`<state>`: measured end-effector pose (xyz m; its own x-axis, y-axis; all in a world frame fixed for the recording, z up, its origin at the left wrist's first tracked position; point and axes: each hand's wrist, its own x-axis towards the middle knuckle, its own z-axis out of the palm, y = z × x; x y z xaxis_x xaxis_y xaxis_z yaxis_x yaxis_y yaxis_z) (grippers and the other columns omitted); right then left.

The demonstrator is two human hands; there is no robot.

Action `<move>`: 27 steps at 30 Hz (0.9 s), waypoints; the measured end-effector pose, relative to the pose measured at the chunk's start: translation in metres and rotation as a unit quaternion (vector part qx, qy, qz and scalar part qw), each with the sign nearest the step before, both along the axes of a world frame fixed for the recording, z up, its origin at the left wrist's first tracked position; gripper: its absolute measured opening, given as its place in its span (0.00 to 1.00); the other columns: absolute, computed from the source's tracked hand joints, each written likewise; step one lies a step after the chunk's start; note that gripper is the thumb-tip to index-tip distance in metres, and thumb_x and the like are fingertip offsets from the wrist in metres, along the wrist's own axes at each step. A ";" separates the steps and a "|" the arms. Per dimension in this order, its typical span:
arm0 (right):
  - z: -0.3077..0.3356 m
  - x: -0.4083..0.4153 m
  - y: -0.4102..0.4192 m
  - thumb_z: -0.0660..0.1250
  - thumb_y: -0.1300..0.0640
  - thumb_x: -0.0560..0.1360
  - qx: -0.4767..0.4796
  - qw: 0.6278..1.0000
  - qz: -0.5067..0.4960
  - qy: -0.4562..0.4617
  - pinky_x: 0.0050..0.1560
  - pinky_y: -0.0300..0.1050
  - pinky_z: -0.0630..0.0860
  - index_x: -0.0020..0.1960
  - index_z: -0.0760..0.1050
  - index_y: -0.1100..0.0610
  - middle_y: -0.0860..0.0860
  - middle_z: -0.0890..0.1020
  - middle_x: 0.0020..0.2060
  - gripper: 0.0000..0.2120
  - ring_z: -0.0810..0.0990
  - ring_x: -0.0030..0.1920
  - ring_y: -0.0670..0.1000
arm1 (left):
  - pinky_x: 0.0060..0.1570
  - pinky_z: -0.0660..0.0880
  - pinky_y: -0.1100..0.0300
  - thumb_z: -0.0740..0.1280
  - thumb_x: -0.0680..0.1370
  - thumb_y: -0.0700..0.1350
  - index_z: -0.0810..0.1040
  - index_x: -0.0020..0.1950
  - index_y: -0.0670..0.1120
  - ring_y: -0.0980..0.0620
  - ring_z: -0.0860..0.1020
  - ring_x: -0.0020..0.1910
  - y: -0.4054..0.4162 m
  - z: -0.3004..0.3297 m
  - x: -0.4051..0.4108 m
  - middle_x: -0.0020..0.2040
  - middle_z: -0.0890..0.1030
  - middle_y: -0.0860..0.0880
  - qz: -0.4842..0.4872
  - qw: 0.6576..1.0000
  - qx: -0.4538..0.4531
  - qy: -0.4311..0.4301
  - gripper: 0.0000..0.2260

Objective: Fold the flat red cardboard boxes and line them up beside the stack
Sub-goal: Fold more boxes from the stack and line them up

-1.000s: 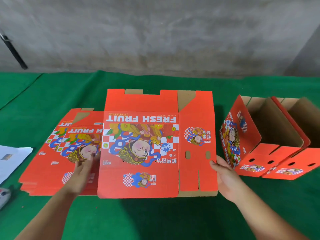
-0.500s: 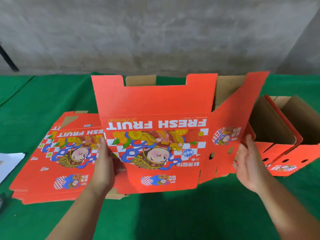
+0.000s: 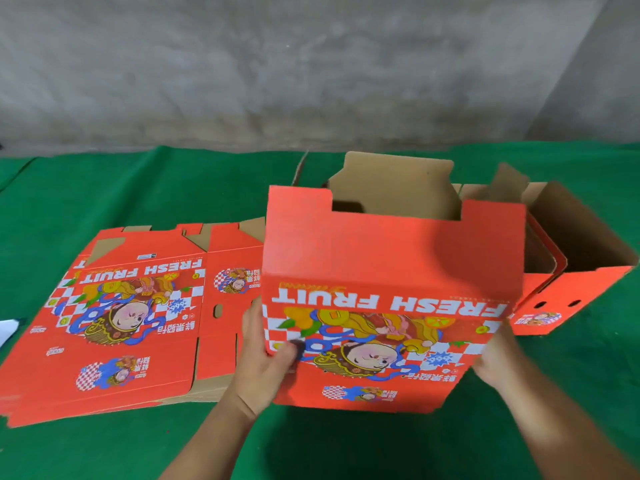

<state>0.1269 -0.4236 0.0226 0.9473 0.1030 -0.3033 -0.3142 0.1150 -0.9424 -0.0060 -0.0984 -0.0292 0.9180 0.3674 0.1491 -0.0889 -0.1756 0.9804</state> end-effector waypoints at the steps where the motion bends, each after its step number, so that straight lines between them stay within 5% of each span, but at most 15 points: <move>1: 0.004 -0.001 -0.007 0.61 0.66 0.83 -0.005 1.000 0.004 0.014 0.38 0.42 0.75 0.40 0.68 0.50 0.47 0.80 0.32 0.16 0.79 0.35 0.47 | 0.73 0.69 0.44 0.70 0.74 0.67 0.62 0.77 0.67 0.45 0.71 0.73 -0.002 -0.005 -0.001 0.73 0.71 0.50 -0.005 0.999 0.048 0.002 0.34; 3: 0.008 -0.001 -0.017 0.60 0.66 0.83 0.001 0.999 0.035 0.017 0.40 0.45 0.74 0.38 0.69 0.50 0.47 0.80 0.32 0.18 0.78 0.37 0.49 | 0.71 0.67 0.56 0.68 0.72 0.75 0.57 0.82 0.61 0.54 0.63 0.75 -0.011 -0.008 -0.002 0.73 0.66 0.61 -0.010 0.993 0.119 0.010 0.44; 6: 0.009 -0.009 -0.022 0.58 0.54 0.83 0.103 0.994 0.009 -0.020 0.38 0.49 0.82 0.38 0.79 0.50 0.51 0.84 0.38 0.18 0.83 0.37 0.53 | 0.72 0.67 0.50 0.67 0.70 0.76 0.59 0.82 0.57 0.55 0.63 0.73 -0.027 -0.011 -0.004 0.67 0.66 0.63 -0.020 0.992 0.120 0.033 0.46; 8: 0.012 -0.014 -0.028 0.65 0.46 0.76 0.142 0.987 0.019 -0.070 0.40 0.48 0.84 0.40 0.84 0.48 0.49 0.86 0.40 0.12 0.84 0.40 0.52 | 0.74 0.68 0.46 0.70 0.72 0.73 0.59 0.81 0.54 0.55 0.66 0.73 -0.038 -0.009 -0.008 0.67 0.67 0.62 -0.037 0.993 0.101 0.040 0.44; 10: 0.010 -0.022 -0.033 0.78 0.39 0.64 0.160 0.981 0.038 -0.107 0.42 0.47 0.84 0.40 0.85 0.48 0.48 0.86 0.39 0.13 0.85 0.40 0.50 | 0.74 0.70 0.55 0.74 0.76 0.64 0.54 0.83 0.54 0.53 0.69 0.75 -0.050 -0.008 -0.011 0.71 0.70 0.58 -0.075 0.995 0.043 0.051 0.43; 11: 0.010 -0.026 -0.035 0.81 0.39 0.61 0.170 0.980 0.051 -0.092 0.43 0.47 0.84 0.41 0.86 0.48 0.49 0.86 0.40 0.16 0.85 0.40 0.50 | 0.72 0.70 0.62 0.75 0.78 0.58 0.50 0.84 0.55 0.53 0.70 0.76 -0.055 -0.009 -0.013 0.73 0.72 0.55 -0.097 0.993 0.003 0.062 0.44; 13: -0.012 -0.033 -0.033 0.74 0.55 0.75 0.134 0.988 0.052 -0.062 0.45 0.45 0.85 0.46 0.87 0.47 0.47 0.87 0.42 0.05 0.86 0.42 0.47 | 0.69 0.70 0.69 0.77 0.77 0.56 0.44 0.84 0.60 0.60 0.71 0.75 -0.056 -0.014 -0.020 0.76 0.71 0.59 -0.123 0.985 -0.076 0.095 0.49; 15: -0.040 -0.039 -0.019 0.59 0.72 0.82 -0.059 0.996 0.013 -0.062 0.51 0.43 0.84 0.52 0.85 0.43 0.41 0.87 0.42 0.27 0.84 0.41 0.40 | 0.75 0.63 0.65 0.74 0.73 0.68 0.37 0.81 0.68 0.72 0.64 0.75 -0.050 -0.015 -0.030 0.78 0.61 0.74 -0.118 0.978 -0.119 0.128 0.52; 16: -0.047 -0.042 -0.011 0.57 0.71 0.84 -0.078 0.995 0.000 -0.065 0.57 0.49 0.82 0.53 0.84 0.48 0.43 0.87 0.43 0.23 0.84 0.43 0.41 | 0.76 0.57 0.63 0.70 0.71 0.73 0.34 0.78 0.70 0.77 0.58 0.74 -0.047 -0.013 -0.034 0.77 0.53 0.79 -0.108 0.973 -0.127 0.157 0.50; 18: -0.059 -0.040 0.002 0.59 0.63 0.85 -0.107 0.992 -0.046 -0.057 0.63 0.56 0.78 0.53 0.80 0.55 0.47 0.86 0.45 0.12 0.82 0.48 0.47 | 0.76 0.51 0.61 0.63 0.73 0.74 0.32 0.79 0.65 0.83 0.51 0.70 -0.041 -0.013 -0.037 0.78 0.45 0.73 -0.082 0.968 -0.115 0.207 0.48; 20: -0.058 -0.030 0.007 0.62 0.54 0.83 -0.142 0.985 -0.073 -0.061 0.56 0.43 0.79 0.53 0.80 0.55 0.47 0.86 0.48 0.09 0.82 0.48 0.44 | 0.79 0.49 0.60 0.61 0.76 0.73 0.38 0.82 0.61 0.83 0.51 0.71 -0.035 -0.016 -0.035 0.83 0.48 0.64 -0.076 0.975 -0.081 0.193 0.45; 23: -0.052 -0.023 0.004 0.59 0.46 0.85 -0.104 0.992 -0.049 -0.058 0.61 0.43 0.77 0.63 0.80 0.48 0.48 0.85 0.59 0.14 0.82 0.59 0.41 | 0.84 0.49 0.46 0.59 0.72 0.80 0.46 0.85 0.63 0.64 0.48 0.83 -0.033 -0.011 -0.034 0.85 0.51 0.61 -0.050 0.986 -0.055 0.152 0.47; 27: -0.022 -0.023 -0.002 0.57 0.28 0.79 0.096 0.990 0.005 -0.103 0.68 0.40 0.74 0.78 0.67 0.43 0.44 0.72 0.74 0.33 0.73 0.72 0.43 | 0.78 0.56 0.55 0.62 0.73 0.78 0.51 0.83 0.69 0.67 0.56 0.81 -0.029 0.015 -0.023 0.81 0.57 0.70 0.025 0.994 -0.104 0.027 0.41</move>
<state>0.1042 -0.4260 0.0006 0.9858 0.1488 -0.0782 -0.1199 0.2962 -0.9476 -0.0287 -0.1274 -0.0146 0.9021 0.4312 0.0158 -0.0315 0.0293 0.9991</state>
